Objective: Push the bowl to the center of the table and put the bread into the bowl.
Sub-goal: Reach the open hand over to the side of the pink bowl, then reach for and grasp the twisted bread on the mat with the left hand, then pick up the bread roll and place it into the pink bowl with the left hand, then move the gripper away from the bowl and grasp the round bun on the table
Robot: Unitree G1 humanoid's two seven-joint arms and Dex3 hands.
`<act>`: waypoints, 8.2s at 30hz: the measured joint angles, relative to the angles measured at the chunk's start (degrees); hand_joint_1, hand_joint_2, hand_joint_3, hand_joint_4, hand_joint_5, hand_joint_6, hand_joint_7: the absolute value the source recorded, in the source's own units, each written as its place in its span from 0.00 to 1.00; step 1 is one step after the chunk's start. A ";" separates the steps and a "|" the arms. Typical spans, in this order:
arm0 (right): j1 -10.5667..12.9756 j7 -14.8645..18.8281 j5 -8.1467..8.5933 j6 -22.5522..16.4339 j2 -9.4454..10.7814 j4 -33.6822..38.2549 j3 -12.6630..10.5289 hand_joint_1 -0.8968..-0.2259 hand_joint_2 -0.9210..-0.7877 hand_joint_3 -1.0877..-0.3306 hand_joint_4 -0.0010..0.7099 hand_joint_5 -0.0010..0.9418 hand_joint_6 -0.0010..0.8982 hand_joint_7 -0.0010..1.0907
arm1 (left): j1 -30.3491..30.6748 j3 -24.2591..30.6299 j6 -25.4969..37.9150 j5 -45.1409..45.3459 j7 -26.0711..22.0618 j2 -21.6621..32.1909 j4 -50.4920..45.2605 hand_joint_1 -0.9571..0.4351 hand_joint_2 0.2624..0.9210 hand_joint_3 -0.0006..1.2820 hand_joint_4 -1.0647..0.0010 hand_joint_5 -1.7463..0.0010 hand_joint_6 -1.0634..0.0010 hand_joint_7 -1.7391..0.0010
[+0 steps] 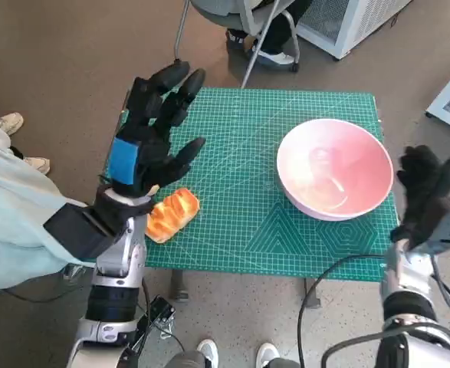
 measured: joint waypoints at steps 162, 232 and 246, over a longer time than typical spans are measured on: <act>-5.61 21.88 1.02 -29.64 6.77 -29.48 16.07 0.43 0.00 0.39 0.46 0.00 0.00 0.80 | 7.34 -9.66 26.76 30.43 9.23 19.51 -14.24 0.69 1.00 0.06 0.35 0.31 0.44 0.34; -3.35 22.46 3.21 -29.60 5.68 -31.11 15.35 0.39 0.00 0.44 0.45 0.00 0.02 0.77 | -18.38 -13.19 7.22 21.54 -16.40 20.26 13.46 0.55 0.89 0.00 0.83 0.99 0.77 0.91; -3.45 23.74 4.77 -29.51 6.02 -30.21 15.35 0.39 0.00 0.46 0.45 0.00 0.03 0.76 | -14.85 -8.26 7.84 25.49 -13.01 34.66 18.33 0.56 0.87 0.00 0.82 1.00 0.74 0.95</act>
